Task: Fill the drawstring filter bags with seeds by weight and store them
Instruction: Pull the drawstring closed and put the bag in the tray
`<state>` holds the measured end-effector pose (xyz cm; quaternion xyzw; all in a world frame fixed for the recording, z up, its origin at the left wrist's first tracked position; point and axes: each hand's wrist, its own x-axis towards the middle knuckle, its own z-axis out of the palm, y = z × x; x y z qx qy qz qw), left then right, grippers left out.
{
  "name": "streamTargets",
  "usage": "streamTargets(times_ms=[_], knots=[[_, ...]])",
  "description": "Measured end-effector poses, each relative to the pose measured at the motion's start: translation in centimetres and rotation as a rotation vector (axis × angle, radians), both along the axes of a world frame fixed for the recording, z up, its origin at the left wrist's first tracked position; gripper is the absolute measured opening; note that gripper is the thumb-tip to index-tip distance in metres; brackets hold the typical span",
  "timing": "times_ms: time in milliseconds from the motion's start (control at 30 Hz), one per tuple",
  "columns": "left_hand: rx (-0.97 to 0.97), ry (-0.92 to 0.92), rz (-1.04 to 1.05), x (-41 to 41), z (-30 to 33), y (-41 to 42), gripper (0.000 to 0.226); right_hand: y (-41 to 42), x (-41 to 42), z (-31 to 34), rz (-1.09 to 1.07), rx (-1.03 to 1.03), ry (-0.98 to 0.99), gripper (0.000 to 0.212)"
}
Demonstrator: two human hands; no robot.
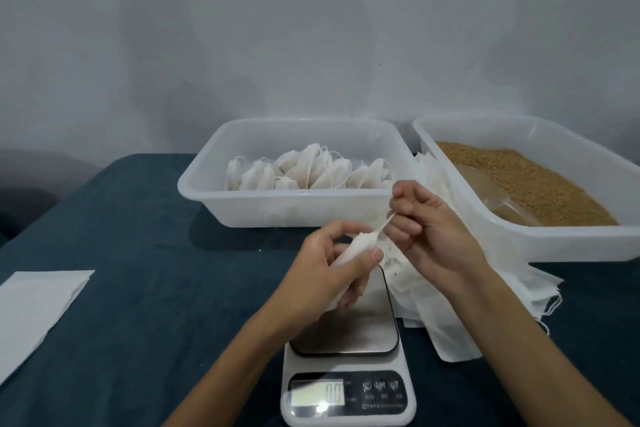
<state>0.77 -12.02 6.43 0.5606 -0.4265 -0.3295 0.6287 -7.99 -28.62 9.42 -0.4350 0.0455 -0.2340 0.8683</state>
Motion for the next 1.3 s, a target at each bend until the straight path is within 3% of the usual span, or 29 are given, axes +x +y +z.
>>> streamTargets(times_ms=[200,300,400,533,633,767,900,1000,1067,1167,1233,1300], knots=[[0.012,-0.02,-0.021,0.2,0.7,-0.2,0.033,-0.4,-0.3,-0.1,-0.102,0.0,0.034,0.038],[0.01,-0.103,0.096,1.8,1.9,-0.2,0.035,0.0,0.0,-0.4,-0.141,-0.054,0.06,0.026],[0.009,-0.237,0.328,4.7,4.1,-0.4,0.041,-0.1,0.0,-0.4,-0.147,-0.01,0.068,0.024],[0.071,-0.541,0.814,11.6,7.3,-2.0,0.034,-0.5,0.0,-0.5,-0.127,-0.011,0.085,0.033],[0.237,-0.551,0.956,17.2,7.9,-3.7,0.036,-0.7,0.0,-0.6,-0.113,-0.011,0.073,0.034],[0.369,-0.447,0.896,20.9,7.0,-4.9,0.015,-1.2,0.0,-0.8,-0.112,0.001,0.064,0.034],[0.639,-0.733,0.677,20.9,5.9,-5.9,0.024,-1.6,-0.1,-0.8,-0.12,0.02,0.048,0.035],[0.751,-0.899,0.623,19.0,5.8,-6.2,0.025,-1.9,-0.3,-0.6,-0.138,0.029,0.028,0.035],[0.618,-1.034,0.735,16.5,5.9,-6.3,0.04,-2.4,-0.6,-0.3,-0.159,0.039,0.007,0.036],[0.154,-1.124,0.726,10.4,5.5,-6.2,0.016,-3.3,-1.2,0.2,-0.207,0.077,-0.025,0.039],[0.165,-1.096,0.518,6.6,4.6,-6.5,0.009,-3.9,-1.5,0.6,-0.245,0.097,-0.039,0.039],[0.331,-1.081,0.329,3.7,3.1,-7.2,0.014,-4.3,-1.8,0.9,-0.276,0.087,-0.036,0.038]])
